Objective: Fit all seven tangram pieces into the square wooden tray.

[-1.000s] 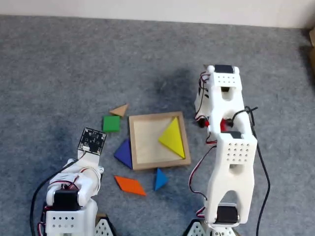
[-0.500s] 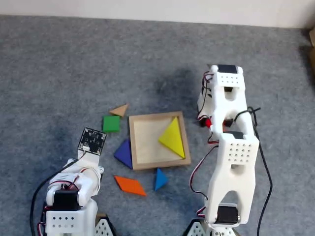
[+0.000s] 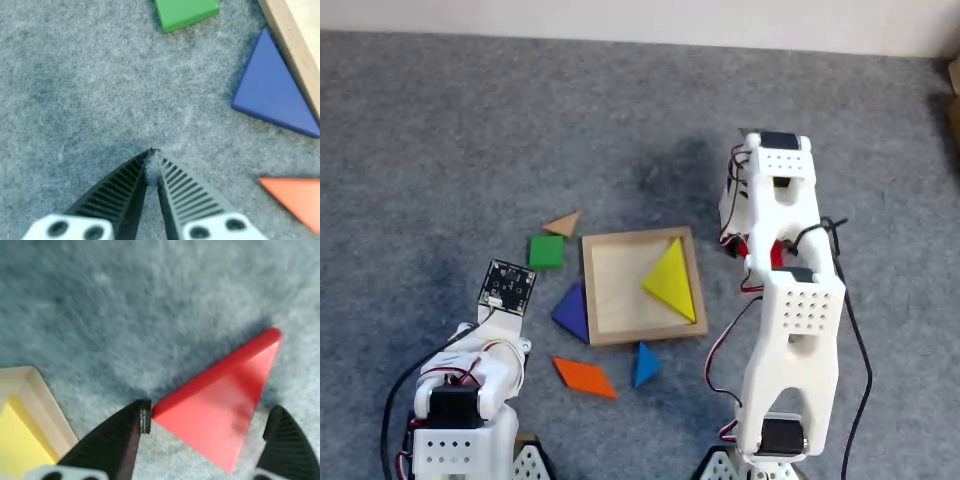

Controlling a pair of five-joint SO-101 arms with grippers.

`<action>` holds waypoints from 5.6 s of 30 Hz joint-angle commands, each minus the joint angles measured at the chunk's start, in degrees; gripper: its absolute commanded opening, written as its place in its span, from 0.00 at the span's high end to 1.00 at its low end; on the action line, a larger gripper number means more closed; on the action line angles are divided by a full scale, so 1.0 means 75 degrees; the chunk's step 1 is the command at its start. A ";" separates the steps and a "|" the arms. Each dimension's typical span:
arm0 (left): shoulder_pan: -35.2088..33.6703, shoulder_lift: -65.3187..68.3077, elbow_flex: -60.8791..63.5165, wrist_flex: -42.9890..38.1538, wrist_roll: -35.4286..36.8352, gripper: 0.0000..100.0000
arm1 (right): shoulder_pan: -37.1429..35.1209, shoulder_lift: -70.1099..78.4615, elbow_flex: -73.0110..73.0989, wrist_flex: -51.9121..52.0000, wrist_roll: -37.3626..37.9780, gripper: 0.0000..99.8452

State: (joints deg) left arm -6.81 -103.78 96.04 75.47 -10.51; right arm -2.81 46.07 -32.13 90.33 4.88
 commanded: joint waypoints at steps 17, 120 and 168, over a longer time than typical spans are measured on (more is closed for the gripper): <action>-0.0100 -0.0088 0.0147 0.0023 0.0082 1.00 | 0.0135 -0.0123 -0.0358 -0.0440 -0.0422 0.66; -0.0100 -0.0088 0.0147 0.0023 0.0082 1.00 | -0.0064 -0.3182 0.3159 -0.0721 0.0012 0.68; -0.0100 -0.0088 0.0147 0.0023 0.0082 1.00 | -0.0111 -0.2116 0.3124 -0.0592 0.0363 0.61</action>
State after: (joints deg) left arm -6.81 -103.78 96.04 75.47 -10.51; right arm -4.66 30.95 -7.78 85.41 6.99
